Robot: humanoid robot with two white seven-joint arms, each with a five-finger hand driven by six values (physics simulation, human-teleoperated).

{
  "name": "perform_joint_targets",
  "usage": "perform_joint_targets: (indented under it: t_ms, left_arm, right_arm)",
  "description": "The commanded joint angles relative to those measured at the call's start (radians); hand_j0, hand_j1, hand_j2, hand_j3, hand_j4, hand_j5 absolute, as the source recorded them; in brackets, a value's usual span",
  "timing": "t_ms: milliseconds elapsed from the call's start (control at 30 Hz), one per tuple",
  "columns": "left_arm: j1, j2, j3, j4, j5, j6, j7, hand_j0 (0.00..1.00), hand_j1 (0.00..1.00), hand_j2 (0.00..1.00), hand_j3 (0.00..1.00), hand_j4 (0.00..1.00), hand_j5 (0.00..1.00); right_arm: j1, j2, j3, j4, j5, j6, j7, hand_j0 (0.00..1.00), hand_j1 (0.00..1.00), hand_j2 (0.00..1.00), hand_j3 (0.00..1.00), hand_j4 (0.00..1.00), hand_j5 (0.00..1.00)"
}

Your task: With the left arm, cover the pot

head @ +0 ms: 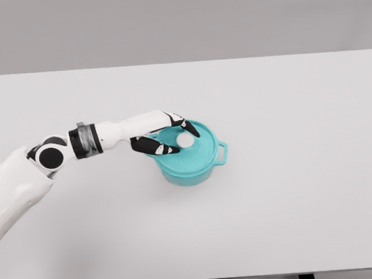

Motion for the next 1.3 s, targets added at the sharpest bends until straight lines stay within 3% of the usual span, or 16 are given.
perform_joint_targets:
  t_ms: [0,1267]
  left_arm:
    - [0.0,0.001,-0.001,0.001,-0.003,-0.002,-0.001,0.73,0.73,0.73,0.73,0.73,0.73]
    - [-0.005,0.006,0.002,-0.014,0.008,-0.002,-0.006,0.81,0.81,0.81,0.81,0.81,0.81]
  right_arm:
    - [0.0,0.0,0.0,0.0,0.001,0.0,0.0,1.0,1.0,1.0,1.0,1.0,1.0]
    - [0.0,0.0,0.0,0.0,0.001,0.0,0.0,1.0,1.0,1.0,1.0,1.0,1.0]
